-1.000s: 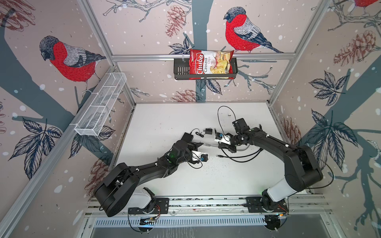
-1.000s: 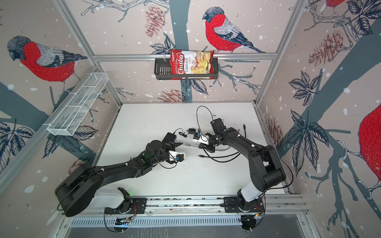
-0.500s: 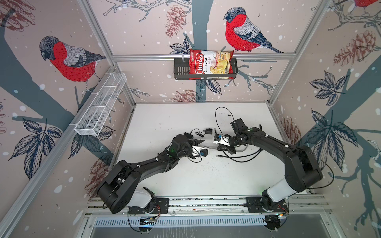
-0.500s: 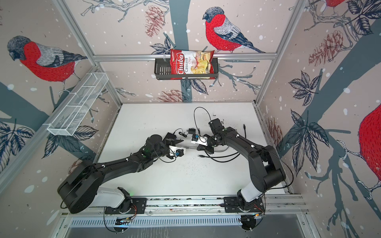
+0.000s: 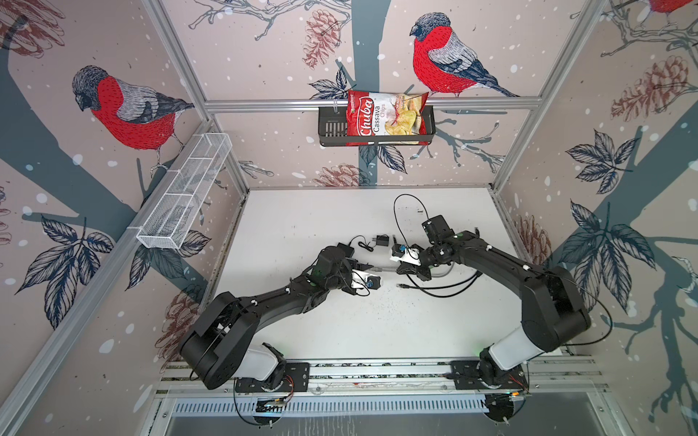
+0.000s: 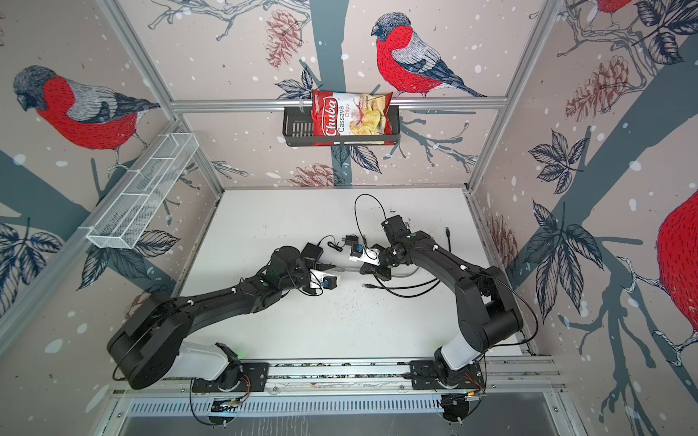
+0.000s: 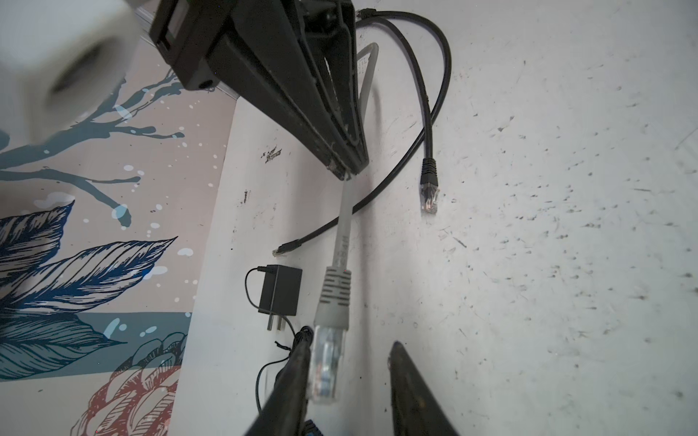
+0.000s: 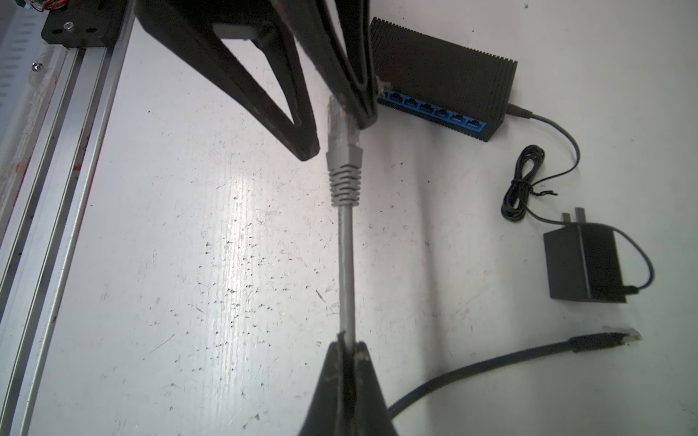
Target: Insert the plug into the switch port
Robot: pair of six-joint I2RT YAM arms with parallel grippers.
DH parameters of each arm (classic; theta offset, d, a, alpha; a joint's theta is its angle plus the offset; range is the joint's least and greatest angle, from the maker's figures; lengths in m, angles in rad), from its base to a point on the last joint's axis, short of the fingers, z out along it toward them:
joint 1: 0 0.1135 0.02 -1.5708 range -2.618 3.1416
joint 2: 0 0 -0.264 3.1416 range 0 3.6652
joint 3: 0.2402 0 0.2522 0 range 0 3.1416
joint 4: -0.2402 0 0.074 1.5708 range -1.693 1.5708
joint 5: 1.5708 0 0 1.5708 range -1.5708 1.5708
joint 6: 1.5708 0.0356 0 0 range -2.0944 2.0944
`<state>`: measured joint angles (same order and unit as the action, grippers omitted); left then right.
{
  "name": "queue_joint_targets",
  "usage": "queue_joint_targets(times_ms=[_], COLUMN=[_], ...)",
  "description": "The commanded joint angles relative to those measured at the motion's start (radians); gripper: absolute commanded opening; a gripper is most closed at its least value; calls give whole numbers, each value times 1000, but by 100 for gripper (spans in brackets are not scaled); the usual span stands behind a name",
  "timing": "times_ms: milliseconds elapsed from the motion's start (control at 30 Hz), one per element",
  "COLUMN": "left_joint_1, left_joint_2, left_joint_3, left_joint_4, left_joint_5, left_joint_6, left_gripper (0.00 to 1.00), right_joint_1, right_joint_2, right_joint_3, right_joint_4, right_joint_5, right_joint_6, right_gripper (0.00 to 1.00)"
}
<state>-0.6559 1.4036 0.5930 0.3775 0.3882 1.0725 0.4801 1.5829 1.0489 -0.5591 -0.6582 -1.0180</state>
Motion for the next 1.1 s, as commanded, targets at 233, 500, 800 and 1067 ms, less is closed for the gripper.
queue_joint_targets(times_ms=[233,500,800,1067], left_joint_1=[1,-1,0,0], left_joint_2=[5,-8,-11,-20], left_joint_3=[-9,-23,-19,-18], left_joint_4=[61,87,86,72], left_joint_5=[-39,-45,-32,-38], left_joint_6=[14,14,17,20], left_gripper=[23,20,8,6], right_joint_1=[2,2,6,6], right_joint_2=[-4,-11,-13,-35], right_joint_3=[3,0,-10,-59], right_joint_4=[-24,-21,18,120], right_joint_5=[-22,-30,-23,12], right_joint_6=[5,5,28,70], right_gripper=[0,0,7,28])
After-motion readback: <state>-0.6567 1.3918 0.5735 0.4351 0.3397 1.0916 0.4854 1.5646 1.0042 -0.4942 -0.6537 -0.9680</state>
